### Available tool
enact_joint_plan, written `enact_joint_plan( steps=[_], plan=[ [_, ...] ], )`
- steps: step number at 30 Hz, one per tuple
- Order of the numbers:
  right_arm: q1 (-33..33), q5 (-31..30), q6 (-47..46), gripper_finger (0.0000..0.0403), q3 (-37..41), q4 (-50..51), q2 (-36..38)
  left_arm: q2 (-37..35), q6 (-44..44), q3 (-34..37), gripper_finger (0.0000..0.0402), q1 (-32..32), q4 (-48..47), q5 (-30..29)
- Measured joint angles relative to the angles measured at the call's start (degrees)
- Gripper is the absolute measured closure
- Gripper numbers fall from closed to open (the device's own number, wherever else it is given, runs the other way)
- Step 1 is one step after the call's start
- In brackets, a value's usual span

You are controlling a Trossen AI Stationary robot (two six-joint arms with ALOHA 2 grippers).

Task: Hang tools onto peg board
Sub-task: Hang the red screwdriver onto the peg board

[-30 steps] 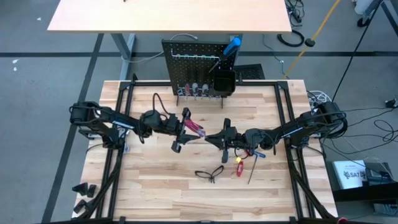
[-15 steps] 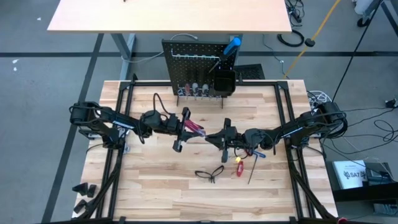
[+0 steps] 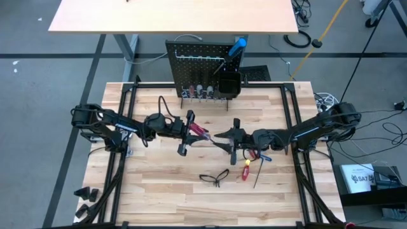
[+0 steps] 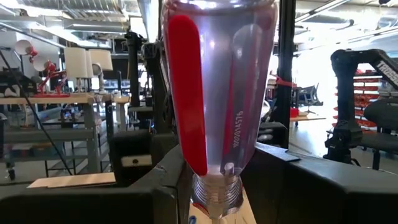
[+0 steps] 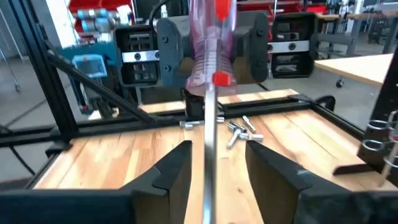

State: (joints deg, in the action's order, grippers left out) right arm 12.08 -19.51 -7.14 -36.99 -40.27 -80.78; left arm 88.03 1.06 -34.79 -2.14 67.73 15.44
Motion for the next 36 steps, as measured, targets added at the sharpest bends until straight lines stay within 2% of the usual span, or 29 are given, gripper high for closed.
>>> enact_joint_plan(
  steps=[5, 8, 14, 16, 21, 26, 32, 36],
  plan=[
    [0.0, -0.08, 0.21, 0.0238, -0.02, 13.69, 5.86, -0.18, -1.37, 0.0, 0.0294, -1.15, -3.7, -2.06],
    [-0.02, -2.58, -0.08, 0.0233, -0.02, 20.67, 7.5, -1.87, -1.82, 0.0, 0.0294, -2.42, -9.55, -5.44],
    [-0.78, -8.45, -1.27, 0.0232, -0.02, 26.59, 4.91, -8.23, -6.5, 0.04, 0.0294, -4.56, -25.75, -22.04],
    [-1.52, -8.65, -2.3, 0.0232, -0.02, 26.34, 2.77, -10.96, -8.16, 0.02, 0.0294, -5.41, -29.35, -26.23],
    [-4.02, -8.67, -2.9, 0.0232, -0.02, 25.71, -3.35, -18.32, -10.51, -0.65, 0.0294, -9.3, -36.89, -28.38],
    [-7.48, -8.01, -2.9, 0.0232, -0.02, 21.34, -7.5, -25.46, -8.92, -5.52, 0.0294, -14.51, -53.29, -33.85],
    [-12.46, -2.29, -2.66, 0.0232, -0.02, 15.05, -8.85, -24.93, -5.3, -7.61, 0.0294, -20.77, -54.98, -33.88],
    [-14.63, 0.31, -2.66, 0.0232, -0.02, 14.9, -9.15, -22.64, -4.85, -7.55, 0.0294, -22.93, -55.55, -32.02]
  ],
)
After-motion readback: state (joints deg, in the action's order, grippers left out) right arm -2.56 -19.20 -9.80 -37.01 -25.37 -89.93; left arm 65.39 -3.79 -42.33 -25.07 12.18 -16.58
